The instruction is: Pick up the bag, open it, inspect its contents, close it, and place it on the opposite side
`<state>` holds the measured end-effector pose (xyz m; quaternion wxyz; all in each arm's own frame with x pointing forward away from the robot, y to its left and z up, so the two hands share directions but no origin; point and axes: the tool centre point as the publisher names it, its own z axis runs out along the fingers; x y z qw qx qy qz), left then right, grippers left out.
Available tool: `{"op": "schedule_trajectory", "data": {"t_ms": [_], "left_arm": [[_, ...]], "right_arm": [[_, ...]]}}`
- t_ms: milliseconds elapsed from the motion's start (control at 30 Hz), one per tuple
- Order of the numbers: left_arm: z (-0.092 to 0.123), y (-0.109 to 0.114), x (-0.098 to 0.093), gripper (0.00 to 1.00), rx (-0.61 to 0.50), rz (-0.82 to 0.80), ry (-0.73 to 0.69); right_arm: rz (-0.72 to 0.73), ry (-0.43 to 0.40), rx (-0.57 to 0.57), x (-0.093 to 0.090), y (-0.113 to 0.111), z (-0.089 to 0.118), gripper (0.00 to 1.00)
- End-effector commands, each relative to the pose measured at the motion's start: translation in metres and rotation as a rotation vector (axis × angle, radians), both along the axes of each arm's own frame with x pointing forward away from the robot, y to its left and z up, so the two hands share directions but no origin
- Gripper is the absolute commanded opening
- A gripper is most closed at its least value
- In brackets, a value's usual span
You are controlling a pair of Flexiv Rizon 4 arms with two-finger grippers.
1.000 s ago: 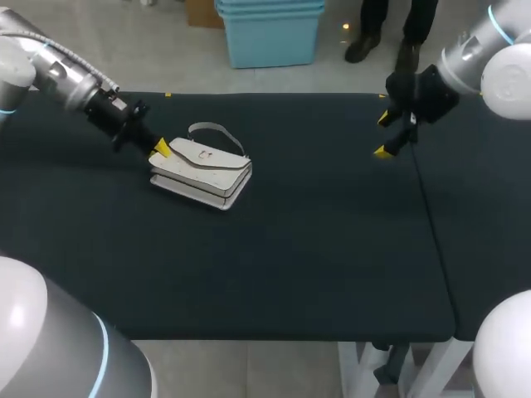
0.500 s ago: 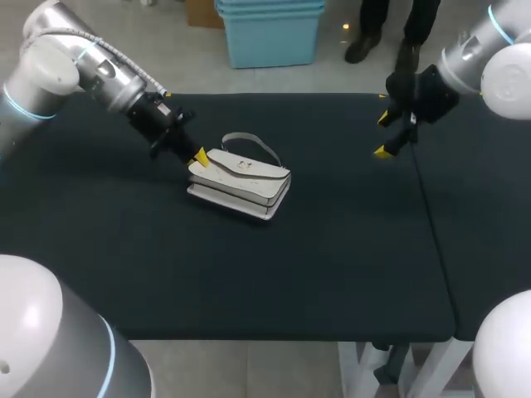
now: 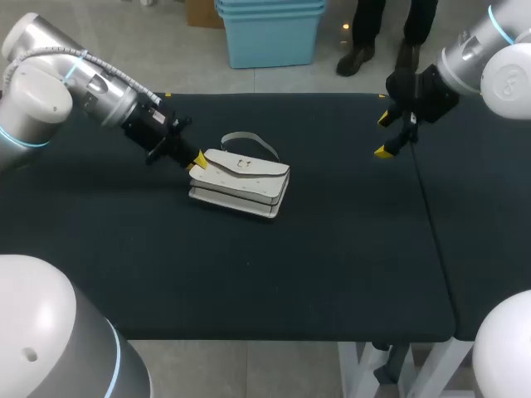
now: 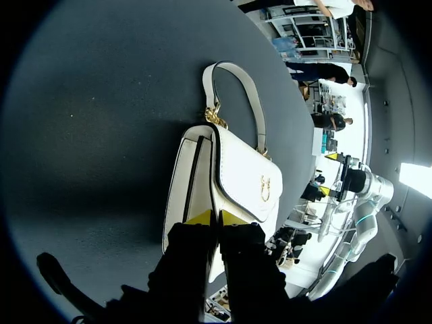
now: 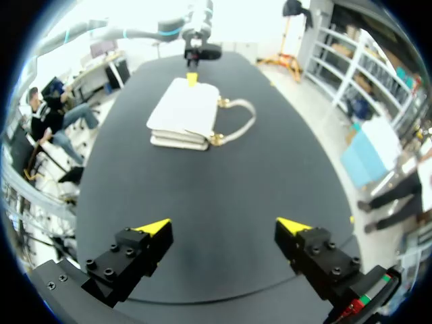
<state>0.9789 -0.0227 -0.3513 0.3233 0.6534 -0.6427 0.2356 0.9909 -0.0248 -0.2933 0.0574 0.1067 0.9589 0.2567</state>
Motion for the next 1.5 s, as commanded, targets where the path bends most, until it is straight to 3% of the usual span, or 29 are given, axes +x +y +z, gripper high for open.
{"op": "schedule_trajectory", "data": {"t_ms": [33,567,1000,1500], "left_arm": [[-0.003,-0.014,-0.009,0.00,0.041,0.286,-0.234],[-0.025,-0.063,0.007,0.00,0.014,0.329,-0.212],[-0.011,-0.078,0.031,0.00,0.005,0.173,-0.163],[-0.019,-0.103,0.027,0.00,-0.008,0.083,-0.151]], "right_arm": [[0.000,0.001,-0.001,0.000,0.001,0.000,1.00],[0.000,0.001,-0.001,0.000,0.001,0.000,1.00],[0.000,0.001,-0.001,0.000,0.001,0.000,1.00],[0.000,0.001,-0.001,0.000,0.001,0.000,1.00]]}}
